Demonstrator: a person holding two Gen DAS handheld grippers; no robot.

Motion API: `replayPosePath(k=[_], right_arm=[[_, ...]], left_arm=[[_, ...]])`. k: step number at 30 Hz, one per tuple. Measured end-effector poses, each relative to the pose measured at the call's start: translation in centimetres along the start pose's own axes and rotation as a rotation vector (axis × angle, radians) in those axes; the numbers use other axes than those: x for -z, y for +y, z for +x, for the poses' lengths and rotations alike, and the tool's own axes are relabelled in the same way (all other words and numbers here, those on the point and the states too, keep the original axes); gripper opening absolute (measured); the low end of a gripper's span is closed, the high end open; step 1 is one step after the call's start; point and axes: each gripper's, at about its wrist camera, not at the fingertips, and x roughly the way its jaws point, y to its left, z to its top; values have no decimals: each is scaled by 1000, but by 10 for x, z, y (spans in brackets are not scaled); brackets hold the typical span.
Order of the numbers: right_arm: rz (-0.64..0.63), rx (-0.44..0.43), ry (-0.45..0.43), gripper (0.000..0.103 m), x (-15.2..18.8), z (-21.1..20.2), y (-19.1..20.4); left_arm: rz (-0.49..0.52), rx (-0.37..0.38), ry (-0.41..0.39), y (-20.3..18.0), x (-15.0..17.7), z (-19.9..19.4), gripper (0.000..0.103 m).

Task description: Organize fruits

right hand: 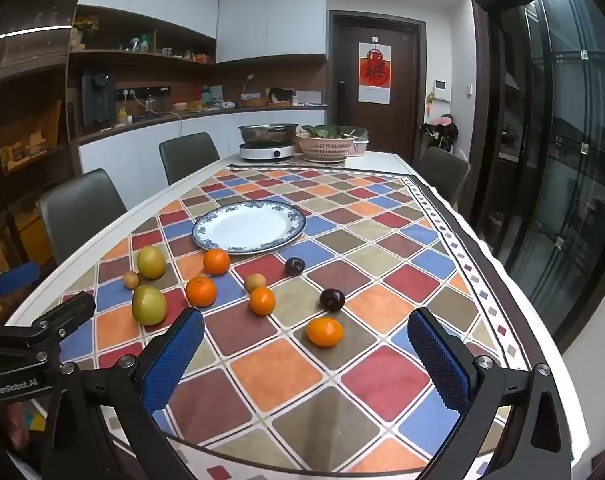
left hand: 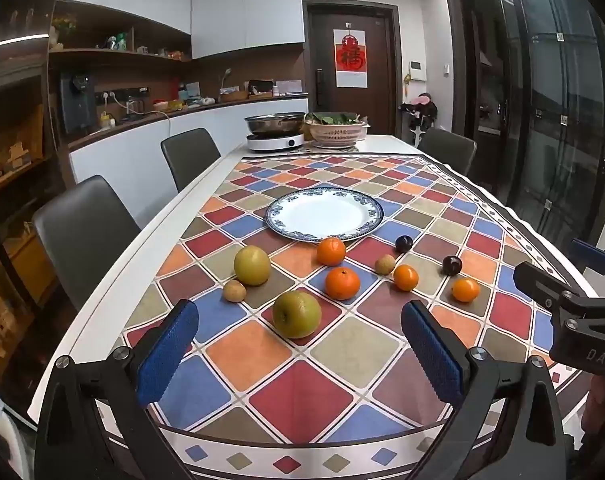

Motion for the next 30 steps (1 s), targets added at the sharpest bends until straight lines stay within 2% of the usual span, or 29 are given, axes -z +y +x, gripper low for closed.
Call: replayPosePath(k=[7, 30], right_arm=[[3, 5, -4, 102, -1, 0, 0], [3, 3, 0, 102, -1, -1, 0]], left_arm=[[-1, -15, -9, 1, 1, -9, 103], [-3, -9, 6, 6, -1, 0, 103]])
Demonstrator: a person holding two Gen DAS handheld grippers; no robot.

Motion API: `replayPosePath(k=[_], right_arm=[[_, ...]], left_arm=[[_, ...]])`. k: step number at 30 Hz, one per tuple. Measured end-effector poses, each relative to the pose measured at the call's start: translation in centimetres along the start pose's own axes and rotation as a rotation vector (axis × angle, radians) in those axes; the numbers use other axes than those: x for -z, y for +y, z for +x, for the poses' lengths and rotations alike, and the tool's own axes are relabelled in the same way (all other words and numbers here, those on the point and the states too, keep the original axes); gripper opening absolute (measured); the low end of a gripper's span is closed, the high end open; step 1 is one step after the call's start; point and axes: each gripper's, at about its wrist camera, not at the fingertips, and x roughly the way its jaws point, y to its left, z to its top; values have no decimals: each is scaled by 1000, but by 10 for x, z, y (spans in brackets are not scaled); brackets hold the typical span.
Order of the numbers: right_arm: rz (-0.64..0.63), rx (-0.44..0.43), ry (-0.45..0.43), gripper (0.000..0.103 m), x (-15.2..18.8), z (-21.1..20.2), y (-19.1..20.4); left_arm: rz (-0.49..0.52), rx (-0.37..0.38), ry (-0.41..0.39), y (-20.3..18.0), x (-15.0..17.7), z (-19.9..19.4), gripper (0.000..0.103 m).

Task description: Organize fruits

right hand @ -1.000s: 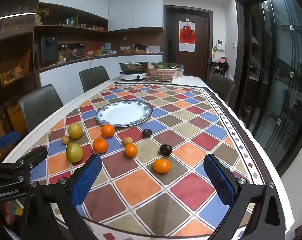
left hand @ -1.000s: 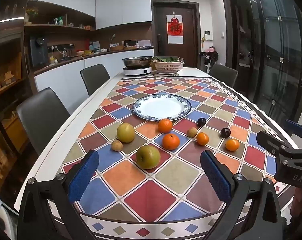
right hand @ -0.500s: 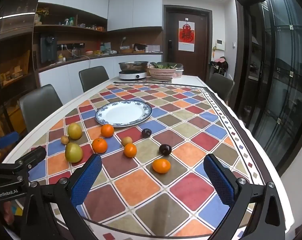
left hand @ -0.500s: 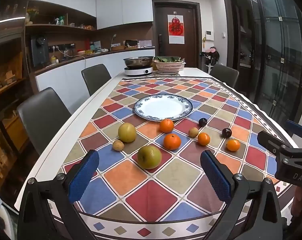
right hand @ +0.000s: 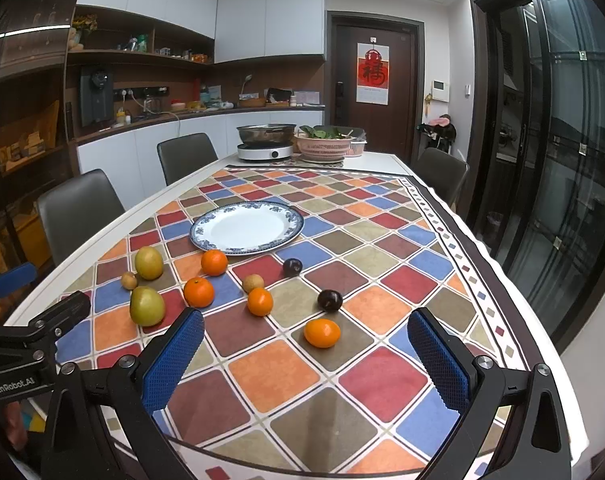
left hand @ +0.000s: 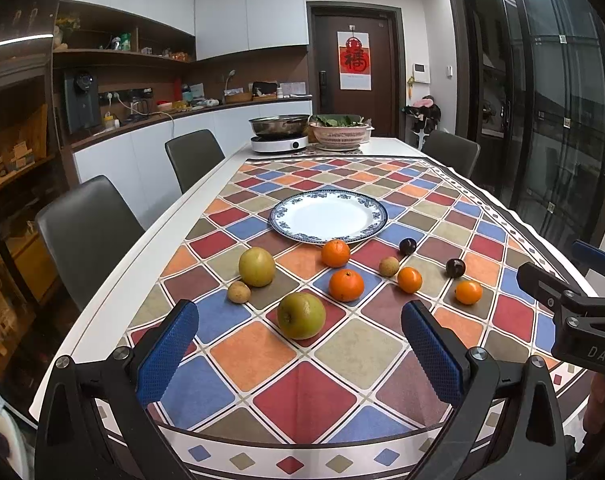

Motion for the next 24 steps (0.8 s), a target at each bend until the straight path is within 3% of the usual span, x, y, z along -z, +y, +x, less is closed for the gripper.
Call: replayPosePath(k=[24], right_arm=[[-2, 1, -2, 102, 0, -2, 0]], left_arm=[[-1, -2, -8, 3, -4, -3, 103]])
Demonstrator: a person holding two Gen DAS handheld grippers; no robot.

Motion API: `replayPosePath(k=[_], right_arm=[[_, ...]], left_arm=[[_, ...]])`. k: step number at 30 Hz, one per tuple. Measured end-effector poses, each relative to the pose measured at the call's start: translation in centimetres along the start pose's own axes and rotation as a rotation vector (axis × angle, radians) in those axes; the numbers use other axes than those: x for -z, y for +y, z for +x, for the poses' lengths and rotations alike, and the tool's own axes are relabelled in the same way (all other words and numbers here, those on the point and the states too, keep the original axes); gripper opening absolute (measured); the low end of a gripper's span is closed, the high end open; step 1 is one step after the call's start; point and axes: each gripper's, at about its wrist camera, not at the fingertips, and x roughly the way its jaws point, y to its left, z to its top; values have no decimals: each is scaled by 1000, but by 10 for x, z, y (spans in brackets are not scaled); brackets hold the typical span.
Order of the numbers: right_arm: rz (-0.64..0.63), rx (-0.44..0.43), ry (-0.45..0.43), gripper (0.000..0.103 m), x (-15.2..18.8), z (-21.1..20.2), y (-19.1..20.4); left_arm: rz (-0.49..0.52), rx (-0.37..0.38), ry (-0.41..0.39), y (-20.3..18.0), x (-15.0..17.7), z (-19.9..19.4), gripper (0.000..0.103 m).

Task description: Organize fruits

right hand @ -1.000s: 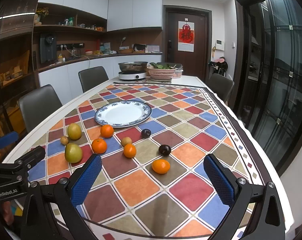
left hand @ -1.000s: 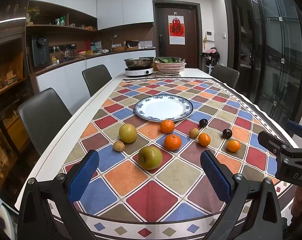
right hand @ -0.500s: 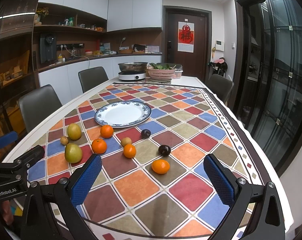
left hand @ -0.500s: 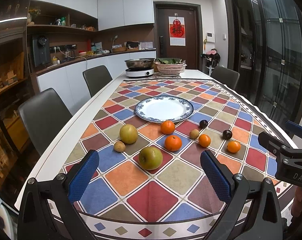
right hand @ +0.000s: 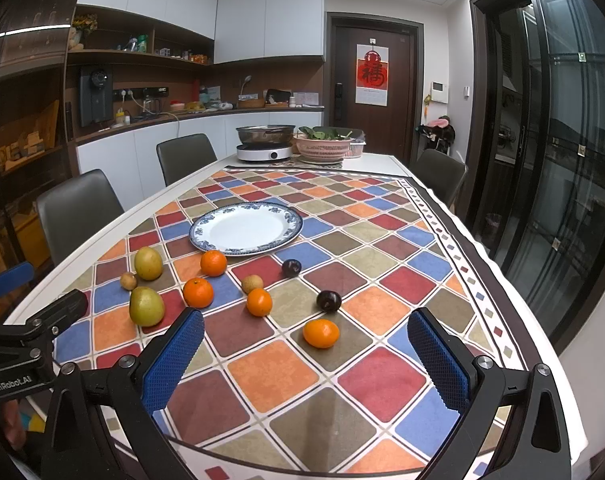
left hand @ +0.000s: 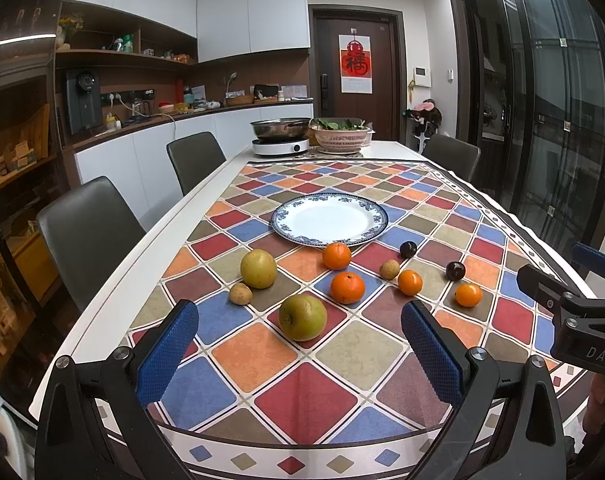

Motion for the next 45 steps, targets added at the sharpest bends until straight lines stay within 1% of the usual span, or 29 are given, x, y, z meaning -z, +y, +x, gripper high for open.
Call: replayPosePath(k=[11, 33, 38, 43, 45], right_arm=[[-1, 1, 0, 102, 0, 0, 0], [-2, 2, 1, 102, 1, 0, 2], [-3, 1, 14, 102, 1, 4, 0], [-21, 7, 58, 102, 1, 20, -2], [-24, 6, 93, 102, 0, 30, -3]], left_arm=[[-1, -3, -5, 3, -5, -3, 103], [3, -4, -6, 4, -4, -6, 103], [8, -13, 26, 7, -3, 0, 103], [3, -4, 74, 9, -5, 12, 103], [6, 9, 93, 7, -3, 18, 103]])
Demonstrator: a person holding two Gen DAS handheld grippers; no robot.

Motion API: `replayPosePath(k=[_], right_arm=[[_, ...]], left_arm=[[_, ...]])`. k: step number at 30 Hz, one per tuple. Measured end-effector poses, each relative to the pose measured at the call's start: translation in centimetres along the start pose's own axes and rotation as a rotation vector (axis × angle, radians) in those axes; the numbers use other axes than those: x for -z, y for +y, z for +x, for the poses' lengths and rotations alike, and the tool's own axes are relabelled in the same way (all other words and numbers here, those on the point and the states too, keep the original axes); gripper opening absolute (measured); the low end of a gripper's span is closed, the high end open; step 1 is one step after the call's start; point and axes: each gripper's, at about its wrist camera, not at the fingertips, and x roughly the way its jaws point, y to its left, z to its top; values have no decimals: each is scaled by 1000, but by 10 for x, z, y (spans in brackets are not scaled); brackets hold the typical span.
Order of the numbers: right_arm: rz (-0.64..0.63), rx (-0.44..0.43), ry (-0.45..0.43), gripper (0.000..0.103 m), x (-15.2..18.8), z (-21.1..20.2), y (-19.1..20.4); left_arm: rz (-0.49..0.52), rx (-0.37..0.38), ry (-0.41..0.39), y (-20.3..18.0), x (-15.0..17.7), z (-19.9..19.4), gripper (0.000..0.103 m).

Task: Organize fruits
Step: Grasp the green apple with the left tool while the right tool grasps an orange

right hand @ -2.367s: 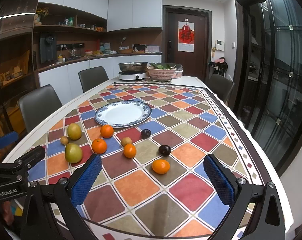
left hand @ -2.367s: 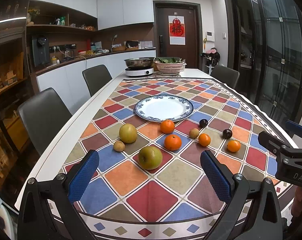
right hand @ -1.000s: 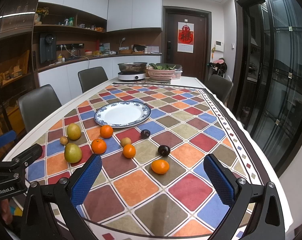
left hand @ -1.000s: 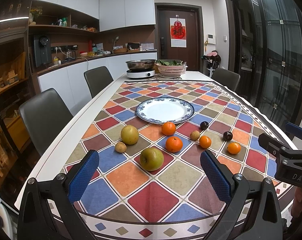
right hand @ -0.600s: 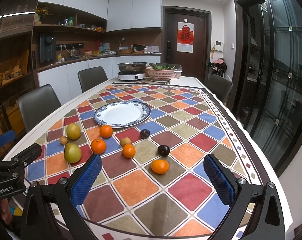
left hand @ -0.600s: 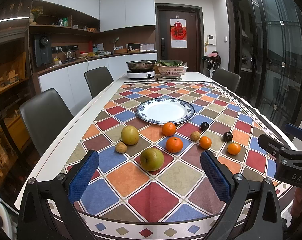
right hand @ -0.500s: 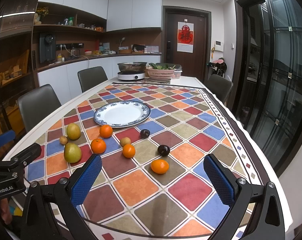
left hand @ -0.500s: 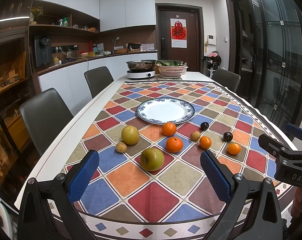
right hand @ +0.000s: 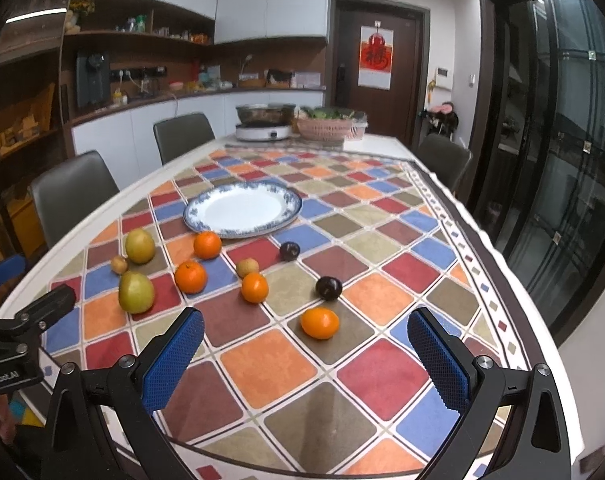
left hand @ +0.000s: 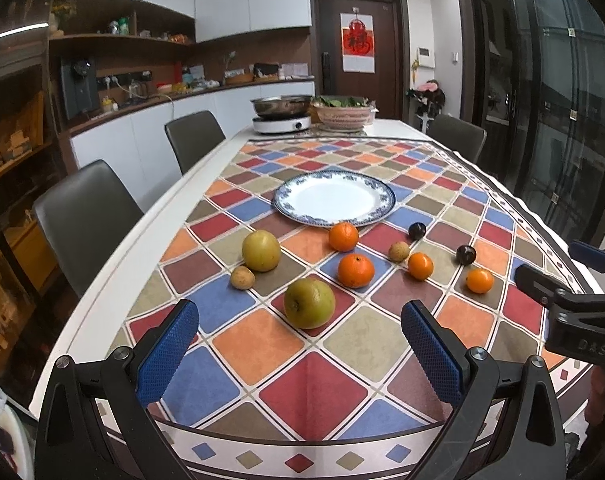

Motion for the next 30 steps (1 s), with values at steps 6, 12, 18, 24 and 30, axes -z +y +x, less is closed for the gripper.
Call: replayPosePath(k=[6, 12, 18, 24, 30], right_arm=[[19, -15, 118, 102, -1, 34, -2], [42, -25, 198, 102, -3, 70, -2], [62, 17, 277, 97, 0, 101, -3], [58, 60, 313, 91, 6, 120, -6], [81, 69, 324, 78, 7, 129, -10]], left_arm=[[9, 56, 75, -2, -7, 26, 103], [57, 68, 134, -2, -14, 60, 102], [74, 67, 187, 2, -9, 92, 95], [52, 97, 243, 4, -1, 117, 82], [42, 116, 268, 0, 1, 133, 66]])
